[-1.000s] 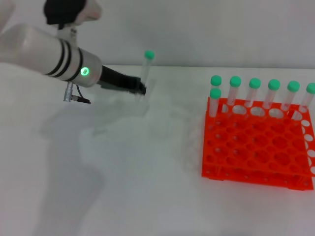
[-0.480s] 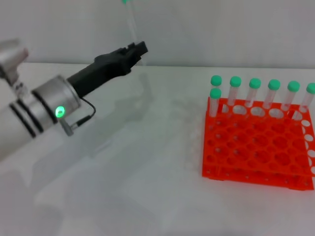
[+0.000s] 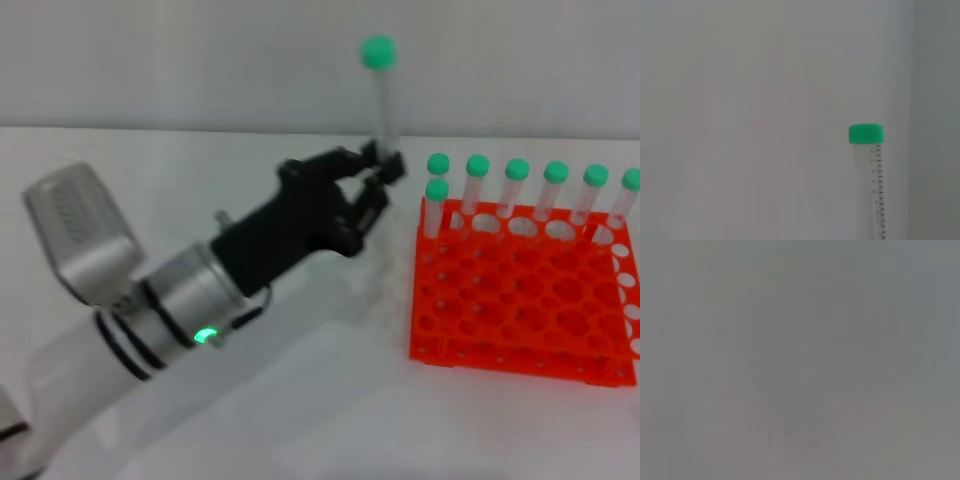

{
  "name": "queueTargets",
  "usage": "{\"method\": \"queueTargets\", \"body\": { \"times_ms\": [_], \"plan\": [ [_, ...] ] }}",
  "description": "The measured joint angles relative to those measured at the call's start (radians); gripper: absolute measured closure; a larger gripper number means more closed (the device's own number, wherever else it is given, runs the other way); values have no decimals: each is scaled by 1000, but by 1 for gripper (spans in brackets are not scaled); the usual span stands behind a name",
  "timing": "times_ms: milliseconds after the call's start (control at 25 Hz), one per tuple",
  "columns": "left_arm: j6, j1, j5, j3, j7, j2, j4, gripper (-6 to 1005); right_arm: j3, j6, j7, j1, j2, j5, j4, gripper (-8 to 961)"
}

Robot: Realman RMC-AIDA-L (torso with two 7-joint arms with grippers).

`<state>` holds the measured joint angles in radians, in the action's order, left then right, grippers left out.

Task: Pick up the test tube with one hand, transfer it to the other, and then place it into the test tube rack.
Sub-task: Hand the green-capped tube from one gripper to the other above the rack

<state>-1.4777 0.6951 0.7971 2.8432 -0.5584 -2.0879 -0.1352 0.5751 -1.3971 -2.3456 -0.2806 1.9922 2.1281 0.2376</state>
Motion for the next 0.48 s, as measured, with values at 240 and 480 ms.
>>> {"method": "queueTargets", "body": {
  "times_ms": [240, 480],
  "plan": [
    [199, 23, -37, -1, 129, -6, -150, 755, 19, -184, 228, 6, -86, -200, 108, 79],
    [331, 52, -72, -2, 186, -13, -206, 747, 25, -339, 298, -64, -121, -357, 142, 79]
  ]
}}
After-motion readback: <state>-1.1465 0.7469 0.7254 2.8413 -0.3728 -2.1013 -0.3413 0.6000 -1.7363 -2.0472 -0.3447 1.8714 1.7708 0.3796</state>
